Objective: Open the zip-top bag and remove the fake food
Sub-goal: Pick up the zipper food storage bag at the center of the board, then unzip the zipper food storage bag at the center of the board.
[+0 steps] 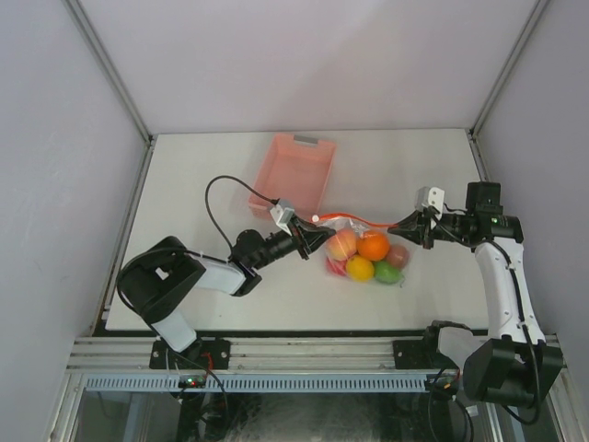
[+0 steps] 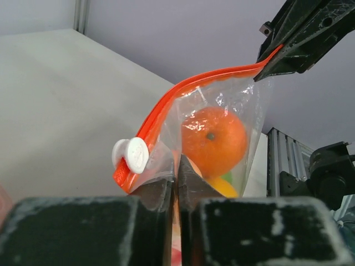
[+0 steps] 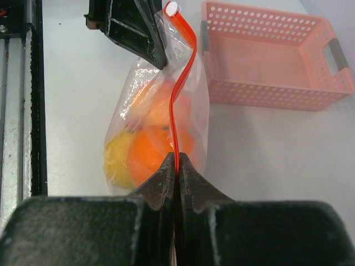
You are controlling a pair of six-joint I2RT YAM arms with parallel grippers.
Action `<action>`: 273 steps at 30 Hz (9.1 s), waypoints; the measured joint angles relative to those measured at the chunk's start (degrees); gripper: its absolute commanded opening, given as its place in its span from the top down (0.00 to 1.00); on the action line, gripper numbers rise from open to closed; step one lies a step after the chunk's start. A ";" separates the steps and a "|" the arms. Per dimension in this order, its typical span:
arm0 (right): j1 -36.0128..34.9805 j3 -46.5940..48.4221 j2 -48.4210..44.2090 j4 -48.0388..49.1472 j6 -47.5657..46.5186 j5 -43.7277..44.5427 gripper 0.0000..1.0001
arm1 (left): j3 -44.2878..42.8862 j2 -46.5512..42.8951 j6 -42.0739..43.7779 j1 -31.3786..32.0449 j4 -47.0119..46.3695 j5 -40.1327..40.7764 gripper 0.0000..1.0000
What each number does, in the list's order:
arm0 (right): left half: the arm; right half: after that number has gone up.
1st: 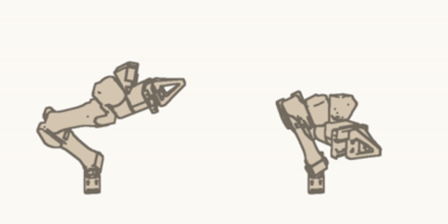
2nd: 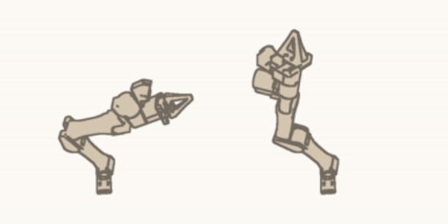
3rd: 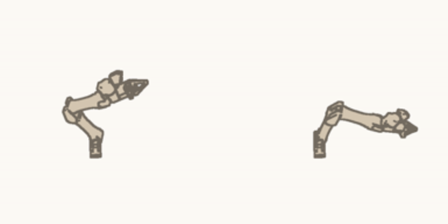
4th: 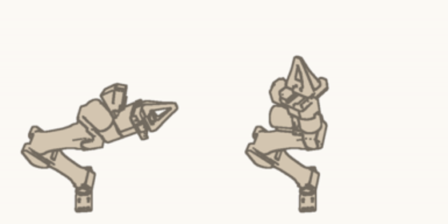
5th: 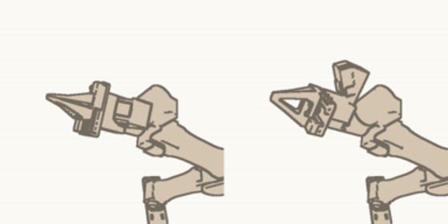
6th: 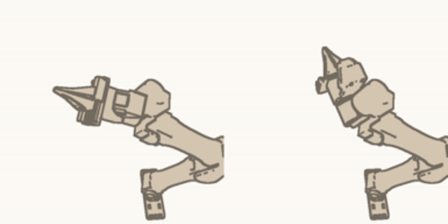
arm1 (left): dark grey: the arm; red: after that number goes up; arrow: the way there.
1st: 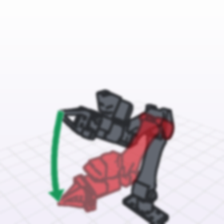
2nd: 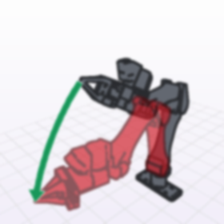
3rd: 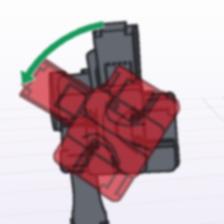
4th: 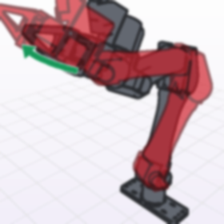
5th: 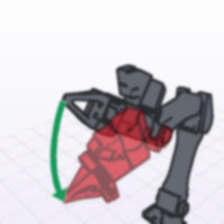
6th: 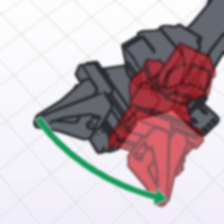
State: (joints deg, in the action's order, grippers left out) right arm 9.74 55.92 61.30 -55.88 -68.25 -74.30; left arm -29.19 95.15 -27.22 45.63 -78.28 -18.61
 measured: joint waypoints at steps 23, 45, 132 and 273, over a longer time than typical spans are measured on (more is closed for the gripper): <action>-20.31 21.44 3.26 -3.85 13.64 8.44 0.34 | -4.96 -13.97 27.85 7.98 25.83 -2.34 1.00; -30.80 15.58 11.32 2.58 27.17 18.88 0.82 | -5.79 -16.41 32.81 9.51 33.40 -0.04 1.00; -30.38 12.24 6.47 5.88 24.65 13.35 0.95 | -1.01 -11.69 16.79 5.33 9.90 -5.44 1.00; -6.10 10.56 -5.05 -12.00 8.28 9.55 0.27 | 1.75 -15.37 7.30 -2.03 12.00 -10.75 1.00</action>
State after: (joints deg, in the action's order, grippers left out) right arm 3.64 66.48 56.25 -67.88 -59.96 -64.75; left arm -27.44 79.79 -19.92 43.59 -66.28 -29.36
